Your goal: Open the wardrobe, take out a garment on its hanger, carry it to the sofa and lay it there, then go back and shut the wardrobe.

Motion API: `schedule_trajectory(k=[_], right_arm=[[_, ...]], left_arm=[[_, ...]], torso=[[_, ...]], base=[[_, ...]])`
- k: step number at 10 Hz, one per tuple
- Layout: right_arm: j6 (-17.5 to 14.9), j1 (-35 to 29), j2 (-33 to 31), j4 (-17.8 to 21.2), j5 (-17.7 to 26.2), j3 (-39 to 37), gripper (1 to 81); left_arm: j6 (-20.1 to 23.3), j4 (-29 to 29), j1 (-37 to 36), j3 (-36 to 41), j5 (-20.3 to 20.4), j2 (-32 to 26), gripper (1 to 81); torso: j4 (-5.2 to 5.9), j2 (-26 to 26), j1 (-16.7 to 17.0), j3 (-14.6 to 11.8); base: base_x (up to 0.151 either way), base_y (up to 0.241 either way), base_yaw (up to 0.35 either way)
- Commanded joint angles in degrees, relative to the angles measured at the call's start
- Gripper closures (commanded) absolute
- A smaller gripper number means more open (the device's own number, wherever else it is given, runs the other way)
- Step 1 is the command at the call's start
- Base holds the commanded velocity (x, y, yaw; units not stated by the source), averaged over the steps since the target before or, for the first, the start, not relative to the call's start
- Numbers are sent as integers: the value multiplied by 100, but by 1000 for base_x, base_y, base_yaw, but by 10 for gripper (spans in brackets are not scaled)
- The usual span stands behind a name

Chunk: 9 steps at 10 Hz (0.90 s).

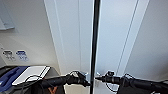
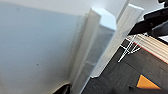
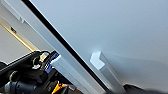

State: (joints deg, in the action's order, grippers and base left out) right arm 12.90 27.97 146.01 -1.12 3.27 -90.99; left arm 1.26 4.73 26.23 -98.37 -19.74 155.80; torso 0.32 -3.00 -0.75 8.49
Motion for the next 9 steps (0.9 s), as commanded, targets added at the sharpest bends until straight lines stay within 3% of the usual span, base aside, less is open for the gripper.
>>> schedule_trajectory(k=[1, 5, 7, 9], right_arm=[[46, -349, -436, -210, 16, 1566, 10], [55, 678, -1314, -1573, 113, 2927, 10], [46, 1233, -2098, -1988, -106, 3475, 10], [46, 1813, -2898, -2234, -704, 3677, 10]], left_arm=[[129, -420, -36, 3250, 620, -1214, 10], [138, 1, 728, 4640, 717, -2428, 10], [138, 265, 1177, 4914, 734, -2728, 10], [138, 669, 1721, 5195, 1041, -3140, 10]], torso=[[0, 0, 0, 0], [0, 0, -5, 0], [0, 0, -7, 0], [0, 0, -7, -2]], base=[[0, 0, 0], [0, 0, 0], [0, 0, 0], [0, 0, 0]])
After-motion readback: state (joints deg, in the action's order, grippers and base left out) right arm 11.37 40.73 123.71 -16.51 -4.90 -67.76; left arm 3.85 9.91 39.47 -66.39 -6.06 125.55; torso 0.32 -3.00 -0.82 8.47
